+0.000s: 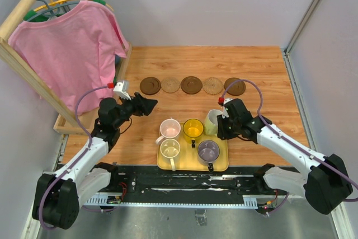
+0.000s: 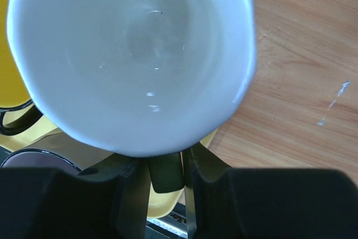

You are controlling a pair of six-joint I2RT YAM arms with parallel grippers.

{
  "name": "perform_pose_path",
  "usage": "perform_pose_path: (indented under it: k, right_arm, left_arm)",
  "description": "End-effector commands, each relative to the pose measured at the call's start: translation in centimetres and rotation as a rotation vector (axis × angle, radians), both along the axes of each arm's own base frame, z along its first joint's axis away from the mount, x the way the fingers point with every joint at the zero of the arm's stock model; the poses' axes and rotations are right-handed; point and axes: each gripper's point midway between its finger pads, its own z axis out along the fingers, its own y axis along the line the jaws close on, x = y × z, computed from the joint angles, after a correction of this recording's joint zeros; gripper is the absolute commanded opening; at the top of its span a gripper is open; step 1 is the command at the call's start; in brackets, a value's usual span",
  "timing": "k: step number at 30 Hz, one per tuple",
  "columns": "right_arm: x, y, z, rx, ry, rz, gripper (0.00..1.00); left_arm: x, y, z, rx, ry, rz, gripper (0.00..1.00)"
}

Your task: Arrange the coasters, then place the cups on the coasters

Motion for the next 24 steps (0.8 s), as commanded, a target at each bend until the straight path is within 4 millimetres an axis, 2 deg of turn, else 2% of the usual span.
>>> perform_pose_path:
  k: [1, 4, 8, 15, 24]
  right_arm:
    - [-0.1, 0.3, -0.4, 0.002, -0.007, 0.005, 0.23]
    - [-0.1, 0.3, -0.5, -0.002, -0.004, 0.009, 0.17]
    - [0.4, 0.5, -0.2, -0.011, -0.018, 0.014, 0.01]
    - [1.8, 0.5, 1.5, -0.092, -0.105, 0.020, 0.01]
    - [4.5, -0.2, 6.5, -0.216, -0.304, -0.009, 0.01]
  left_arm:
    - [-0.2, -0.2, 0.8, -0.018, -0.034, -0.010, 0.73]
    - [-0.3, -0.2, 0.8, -0.020, -0.033, -0.010, 0.73]
    - [-0.2, -0.2, 0.8, -0.021, -0.036, -0.009, 0.73]
    - [-0.1, -0.2, 0.9, -0.023, -0.042, -0.001, 0.73]
    - [0.4, -0.1, 1.7, -0.025, -0.074, 0.009, 0.73]
